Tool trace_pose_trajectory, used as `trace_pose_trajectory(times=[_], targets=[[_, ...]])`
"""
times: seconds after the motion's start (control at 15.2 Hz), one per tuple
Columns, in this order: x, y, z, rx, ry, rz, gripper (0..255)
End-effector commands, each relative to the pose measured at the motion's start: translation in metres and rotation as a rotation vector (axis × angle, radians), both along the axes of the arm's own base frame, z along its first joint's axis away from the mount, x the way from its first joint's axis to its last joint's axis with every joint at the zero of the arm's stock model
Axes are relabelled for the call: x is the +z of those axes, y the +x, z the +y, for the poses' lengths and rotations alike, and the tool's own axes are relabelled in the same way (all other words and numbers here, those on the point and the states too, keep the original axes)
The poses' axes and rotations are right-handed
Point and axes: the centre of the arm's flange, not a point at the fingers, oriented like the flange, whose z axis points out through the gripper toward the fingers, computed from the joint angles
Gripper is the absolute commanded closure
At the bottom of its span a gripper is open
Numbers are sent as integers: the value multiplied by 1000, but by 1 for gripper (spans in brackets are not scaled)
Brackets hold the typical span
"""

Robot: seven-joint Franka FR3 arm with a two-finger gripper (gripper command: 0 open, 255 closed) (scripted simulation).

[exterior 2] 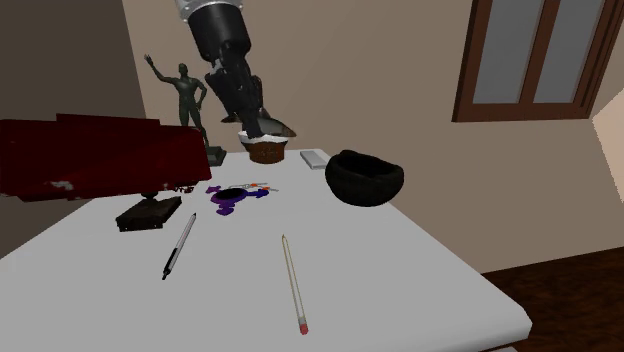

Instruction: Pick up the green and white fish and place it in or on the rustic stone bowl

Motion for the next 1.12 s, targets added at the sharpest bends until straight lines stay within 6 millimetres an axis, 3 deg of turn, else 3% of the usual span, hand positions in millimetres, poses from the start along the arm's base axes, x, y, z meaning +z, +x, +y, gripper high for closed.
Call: trace_pose_trajectory(times=[0.0, 0.99, 1.06], targets=[[2, 19, -15, 0, 0, 0, 255], [-4, 174, -139, 0, 0, 0, 255], [-5, 191, -153, 0, 0, 0, 255]])
